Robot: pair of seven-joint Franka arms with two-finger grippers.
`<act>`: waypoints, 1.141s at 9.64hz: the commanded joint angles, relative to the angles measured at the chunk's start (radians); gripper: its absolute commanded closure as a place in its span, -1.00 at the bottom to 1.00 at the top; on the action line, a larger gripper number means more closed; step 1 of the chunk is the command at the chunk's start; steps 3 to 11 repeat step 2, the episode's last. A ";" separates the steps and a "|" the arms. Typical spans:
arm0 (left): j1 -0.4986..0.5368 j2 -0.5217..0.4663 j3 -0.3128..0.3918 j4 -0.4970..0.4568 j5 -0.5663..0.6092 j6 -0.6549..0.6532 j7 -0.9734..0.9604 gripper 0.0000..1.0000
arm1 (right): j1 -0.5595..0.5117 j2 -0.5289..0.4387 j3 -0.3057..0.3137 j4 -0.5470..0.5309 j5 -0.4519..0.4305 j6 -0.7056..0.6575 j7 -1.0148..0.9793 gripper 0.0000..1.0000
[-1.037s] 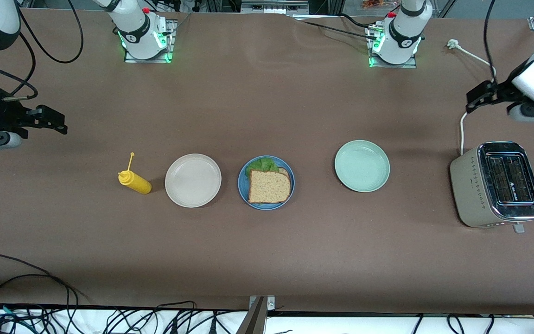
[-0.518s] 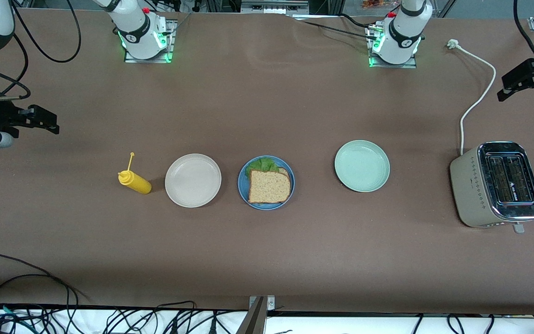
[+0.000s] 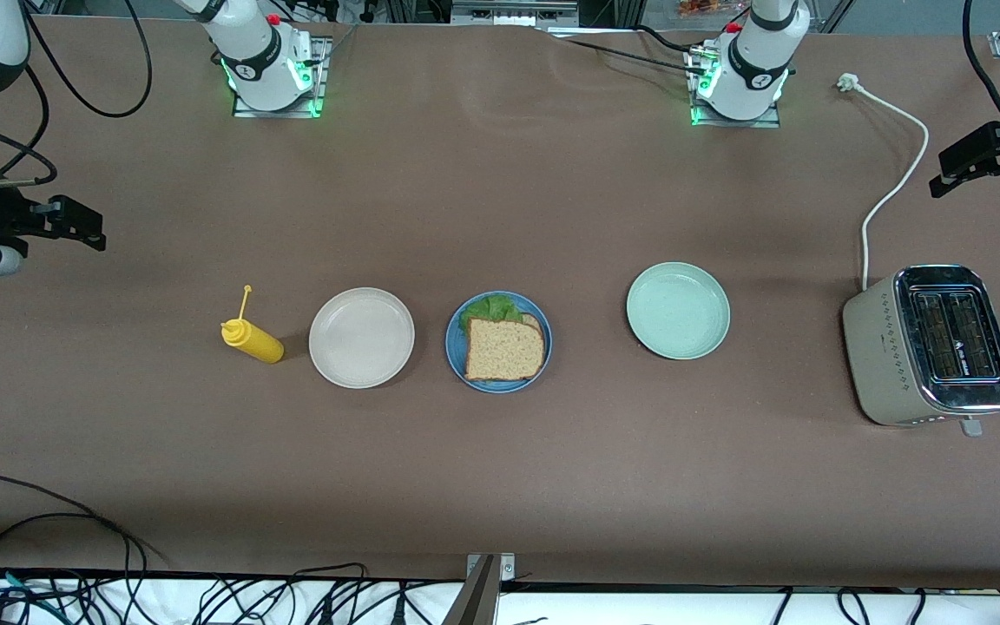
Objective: Make sandwich in blue plate with both arms
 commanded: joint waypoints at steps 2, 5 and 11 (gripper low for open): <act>-0.017 0.016 -0.032 0.002 0.037 -0.007 -0.042 -1.00 | 0.014 -0.012 0.002 0.015 -0.026 -0.025 0.001 -1.00; -0.017 0.016 -0.032 0.002 0.037 -0.007 -0.042 -1.00 | 0.014 -0.012 0.002 0.015 -0.026 -0.025 0.001 -1.00; -0.017 0.016 -0.032 0.002 0.037 -0.007 -0.042 -1.00 | 0.014 -0.012 0.002 0.015 -0.026 -0.025 0.001 -1.00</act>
